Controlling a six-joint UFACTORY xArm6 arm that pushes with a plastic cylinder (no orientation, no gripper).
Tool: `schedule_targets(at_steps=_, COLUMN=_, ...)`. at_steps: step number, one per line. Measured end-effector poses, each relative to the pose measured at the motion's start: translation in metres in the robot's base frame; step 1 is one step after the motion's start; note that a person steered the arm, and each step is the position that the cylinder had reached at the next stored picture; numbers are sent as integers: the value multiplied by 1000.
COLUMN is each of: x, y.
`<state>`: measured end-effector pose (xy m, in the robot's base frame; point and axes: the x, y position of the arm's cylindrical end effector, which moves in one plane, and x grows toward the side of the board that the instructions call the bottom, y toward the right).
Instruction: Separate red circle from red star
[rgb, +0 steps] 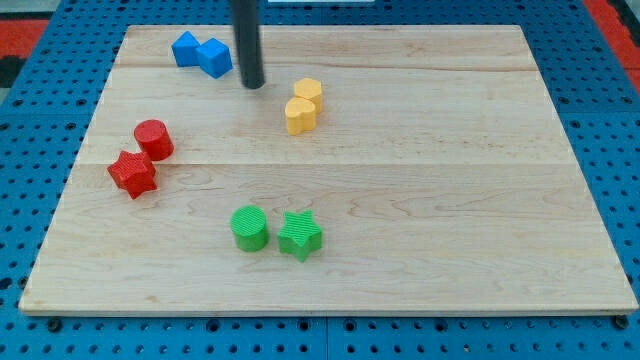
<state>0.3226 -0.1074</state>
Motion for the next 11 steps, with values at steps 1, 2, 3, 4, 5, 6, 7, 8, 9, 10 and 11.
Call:
schedule_targets(at_steps=1, x=19, y=-43)
schedule_targets(at_steps=2, x=19, y=-101)
schedule_targets(at_steps=3, x=55, y=-105)
schedule_targets(at_steps=4, x=69, y=-127)
schedule_targets(at_steps=5, x=77, y=-154)
schedule_targets(at_steps=6, x=113, y=-120)
schedule_targets(at_steps=7, x=122, y=-69)
schedule_targets(at_steps=8, x=112, y=-70)
schedule_targets(at_steps=9, x=108, y=-87)
schedule_targets(at_steps=10, x=96, y=-47)
schedule_targets(at_steps=11, x=83, y=-60)
